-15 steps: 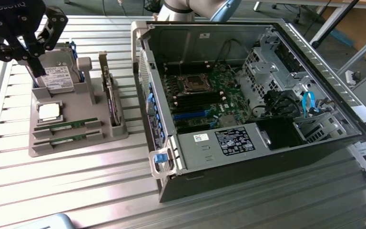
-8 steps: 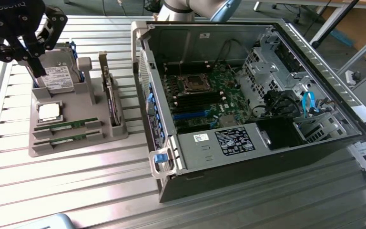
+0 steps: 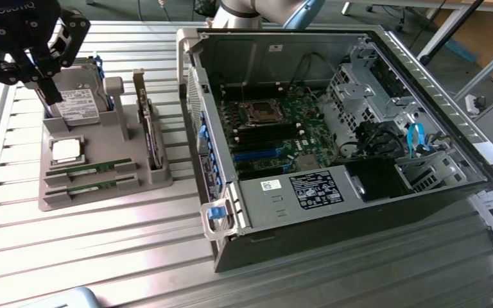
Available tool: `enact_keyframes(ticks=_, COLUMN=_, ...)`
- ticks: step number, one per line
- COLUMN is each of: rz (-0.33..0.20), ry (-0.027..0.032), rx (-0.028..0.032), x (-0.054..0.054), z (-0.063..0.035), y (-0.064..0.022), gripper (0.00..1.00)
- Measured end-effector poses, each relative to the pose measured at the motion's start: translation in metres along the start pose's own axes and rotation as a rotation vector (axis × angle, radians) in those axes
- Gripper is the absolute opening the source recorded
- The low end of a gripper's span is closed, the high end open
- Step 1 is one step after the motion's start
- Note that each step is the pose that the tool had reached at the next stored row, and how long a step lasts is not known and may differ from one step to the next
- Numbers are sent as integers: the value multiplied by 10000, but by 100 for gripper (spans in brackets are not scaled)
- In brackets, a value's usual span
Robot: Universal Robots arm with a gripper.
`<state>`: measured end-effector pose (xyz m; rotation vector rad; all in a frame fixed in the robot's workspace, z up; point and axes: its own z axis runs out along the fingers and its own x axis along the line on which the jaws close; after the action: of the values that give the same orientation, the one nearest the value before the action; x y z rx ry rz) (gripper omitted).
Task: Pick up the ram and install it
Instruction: 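Pick up the ram and move it above insertion slot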
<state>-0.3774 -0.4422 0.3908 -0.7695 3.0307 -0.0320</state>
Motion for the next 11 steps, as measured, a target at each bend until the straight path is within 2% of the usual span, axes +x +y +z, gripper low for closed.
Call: enact_keyframes(ticks=11, rz=-590, ry=21, rx=57, x=0, z=0, y=0, gripper=10)
